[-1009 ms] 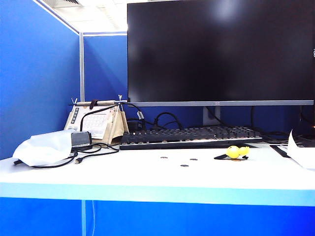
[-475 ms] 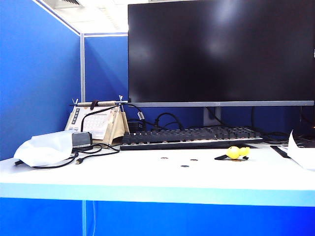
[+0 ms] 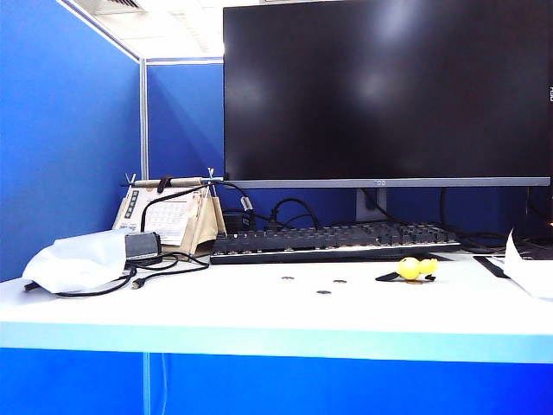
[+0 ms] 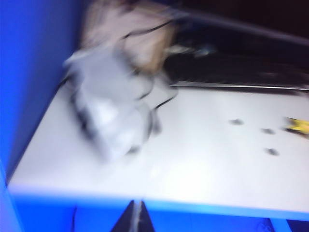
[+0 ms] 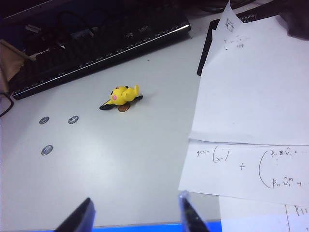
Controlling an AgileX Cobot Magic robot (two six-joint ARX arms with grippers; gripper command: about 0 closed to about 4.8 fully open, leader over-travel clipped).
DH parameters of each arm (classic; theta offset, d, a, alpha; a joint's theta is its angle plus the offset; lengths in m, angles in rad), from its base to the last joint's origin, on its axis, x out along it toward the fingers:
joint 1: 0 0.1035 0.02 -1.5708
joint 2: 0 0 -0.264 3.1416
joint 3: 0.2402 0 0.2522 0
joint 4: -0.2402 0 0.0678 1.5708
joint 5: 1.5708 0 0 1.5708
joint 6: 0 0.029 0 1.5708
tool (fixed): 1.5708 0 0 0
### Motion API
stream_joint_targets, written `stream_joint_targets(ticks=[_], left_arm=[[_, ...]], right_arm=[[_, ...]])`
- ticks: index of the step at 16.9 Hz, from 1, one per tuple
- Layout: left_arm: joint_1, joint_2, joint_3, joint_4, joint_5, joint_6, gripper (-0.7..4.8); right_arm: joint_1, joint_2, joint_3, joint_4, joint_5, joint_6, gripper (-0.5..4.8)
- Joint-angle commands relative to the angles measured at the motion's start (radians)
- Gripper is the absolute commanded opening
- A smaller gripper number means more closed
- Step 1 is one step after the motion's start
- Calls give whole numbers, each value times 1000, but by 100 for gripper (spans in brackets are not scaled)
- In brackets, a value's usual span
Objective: Pick up the doll and place it on the similarly colored coin.
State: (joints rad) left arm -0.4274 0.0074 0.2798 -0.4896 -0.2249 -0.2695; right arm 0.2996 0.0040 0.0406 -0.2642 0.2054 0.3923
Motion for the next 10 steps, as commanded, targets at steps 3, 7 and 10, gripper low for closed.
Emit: stream_joint_targets(ticks=[3,7,10], left_arm=[[-1,3,-198,59,0,-76,-5],[0,8,-225,177,-48,24,-4],[0,8,-224,174,-10,27,-3]], right_arm=[[2,-2,-1,-9,1,0,232],[2,-2,-1,-10,1,0,232],[2,-2,-1,-10,2,0,232]])
